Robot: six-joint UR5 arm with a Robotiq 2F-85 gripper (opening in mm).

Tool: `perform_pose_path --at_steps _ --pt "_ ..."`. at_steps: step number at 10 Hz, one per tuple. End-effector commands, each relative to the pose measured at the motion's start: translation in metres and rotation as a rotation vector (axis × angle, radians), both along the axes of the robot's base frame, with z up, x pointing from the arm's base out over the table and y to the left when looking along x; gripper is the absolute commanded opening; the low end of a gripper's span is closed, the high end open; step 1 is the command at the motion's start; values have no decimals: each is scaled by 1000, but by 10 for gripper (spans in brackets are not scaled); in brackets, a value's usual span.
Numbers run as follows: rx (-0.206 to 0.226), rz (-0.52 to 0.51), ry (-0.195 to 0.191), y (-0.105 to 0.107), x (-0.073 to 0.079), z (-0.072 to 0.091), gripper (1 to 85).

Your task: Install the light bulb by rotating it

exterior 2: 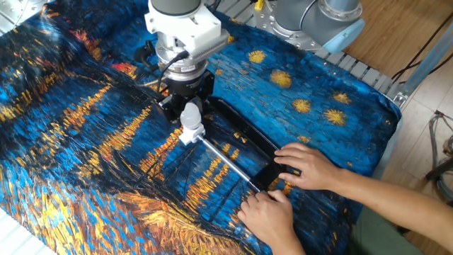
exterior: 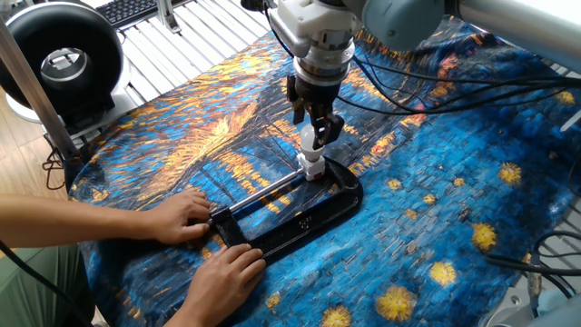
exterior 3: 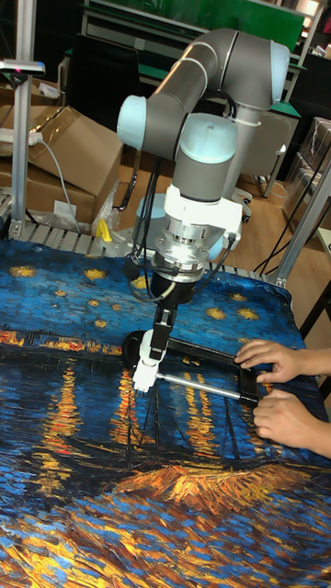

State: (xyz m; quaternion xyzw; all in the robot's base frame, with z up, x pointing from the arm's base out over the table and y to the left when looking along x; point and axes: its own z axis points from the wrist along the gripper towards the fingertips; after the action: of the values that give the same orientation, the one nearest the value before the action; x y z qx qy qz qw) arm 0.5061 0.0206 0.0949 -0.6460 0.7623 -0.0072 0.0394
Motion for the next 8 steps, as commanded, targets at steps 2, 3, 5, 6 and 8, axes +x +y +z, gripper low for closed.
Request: perform_pose_path --at_steps 2,3,5,6,8 --pt "42 -57 2 10 -3 0 530" --pt "41 -66 0 10 -4 -1 497" --pt "38 -83 -5 9 -2 0 460" --pt "49 -115 -6 10 -2 0 413" --pt "80 -190 -2 15 -3 1 317"
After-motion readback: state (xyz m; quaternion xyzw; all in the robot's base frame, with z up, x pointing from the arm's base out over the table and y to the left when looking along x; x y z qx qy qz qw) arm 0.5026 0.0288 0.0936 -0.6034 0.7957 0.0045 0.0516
